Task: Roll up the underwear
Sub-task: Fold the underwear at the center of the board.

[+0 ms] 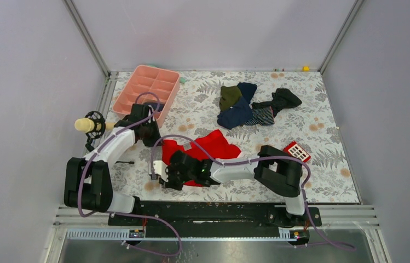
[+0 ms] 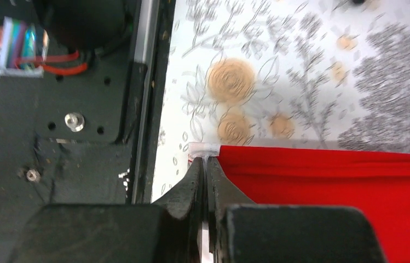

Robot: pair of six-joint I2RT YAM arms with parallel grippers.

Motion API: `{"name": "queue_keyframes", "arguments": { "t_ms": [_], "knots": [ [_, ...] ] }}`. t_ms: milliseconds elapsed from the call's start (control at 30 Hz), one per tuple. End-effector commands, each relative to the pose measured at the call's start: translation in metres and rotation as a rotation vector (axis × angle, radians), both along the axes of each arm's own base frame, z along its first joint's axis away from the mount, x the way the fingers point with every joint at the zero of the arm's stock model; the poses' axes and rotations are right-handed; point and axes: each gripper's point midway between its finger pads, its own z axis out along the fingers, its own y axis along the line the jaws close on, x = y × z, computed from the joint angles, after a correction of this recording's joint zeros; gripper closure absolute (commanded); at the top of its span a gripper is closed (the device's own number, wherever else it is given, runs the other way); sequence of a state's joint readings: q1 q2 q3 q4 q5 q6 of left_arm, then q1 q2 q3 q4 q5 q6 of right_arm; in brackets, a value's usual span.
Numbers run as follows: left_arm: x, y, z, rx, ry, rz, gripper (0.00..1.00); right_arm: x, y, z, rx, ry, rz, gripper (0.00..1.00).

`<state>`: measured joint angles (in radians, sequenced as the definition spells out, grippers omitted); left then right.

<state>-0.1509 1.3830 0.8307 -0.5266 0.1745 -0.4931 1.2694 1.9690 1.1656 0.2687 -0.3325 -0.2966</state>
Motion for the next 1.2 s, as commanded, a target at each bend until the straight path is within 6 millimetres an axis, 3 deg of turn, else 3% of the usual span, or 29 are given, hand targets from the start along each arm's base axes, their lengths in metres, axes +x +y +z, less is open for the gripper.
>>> {"name": "queue_keyframes", "arguments": {
  "t_ms": [0,133,267,500,700,867,967,1167],
  "knots": [
    [0.036,0.004,0.038,0.045,-0.109,-0.044,1.00,-0.002,0.023,0.080,0.216,0.090,-0.044,1.00],
    [0.040,-0.009,0.051,-0.018,-0.103,-0.083,1.00,0.005,0.015,0.095,0.239,0.134,-0.095,1.00],
    [0.041,-0.032,0.059,-0.145,-0.100,-0.108,1.00,0.015,-0.007,0.102,0.246,0.162,-0.160,1.00],
    [0.059,-0.073,0.071,-0.296,-0.117,-0.150,1.00,0.026,-0.061,0.109,0.239,0.239,-0.273,1.00],
    [0.072,-0.122,0.088,-0.326,-0.134,-0.238,1.00,0.041,-0.108,0.097,0.201,0.299,-0.378,1.00],
    [0.083,-0.157,0.087,-0.320,-0.120,-0.291,1.00,0.050,-0.134,0.093,0.207,0.306,-0.416,1.00],
    [0.094,-0.164,0.072,-0.255,-0.115,-0.295,1.00,0.057,-0.152,0.090,0.212,0.331,-0.463,1.00],
    [0.109,-0.179,0.072,-0.269,-0.115,-0.321,1.00,0.067,-0.189,0.088,0.227,0.346,-0.573,1.00]
  ]
}}
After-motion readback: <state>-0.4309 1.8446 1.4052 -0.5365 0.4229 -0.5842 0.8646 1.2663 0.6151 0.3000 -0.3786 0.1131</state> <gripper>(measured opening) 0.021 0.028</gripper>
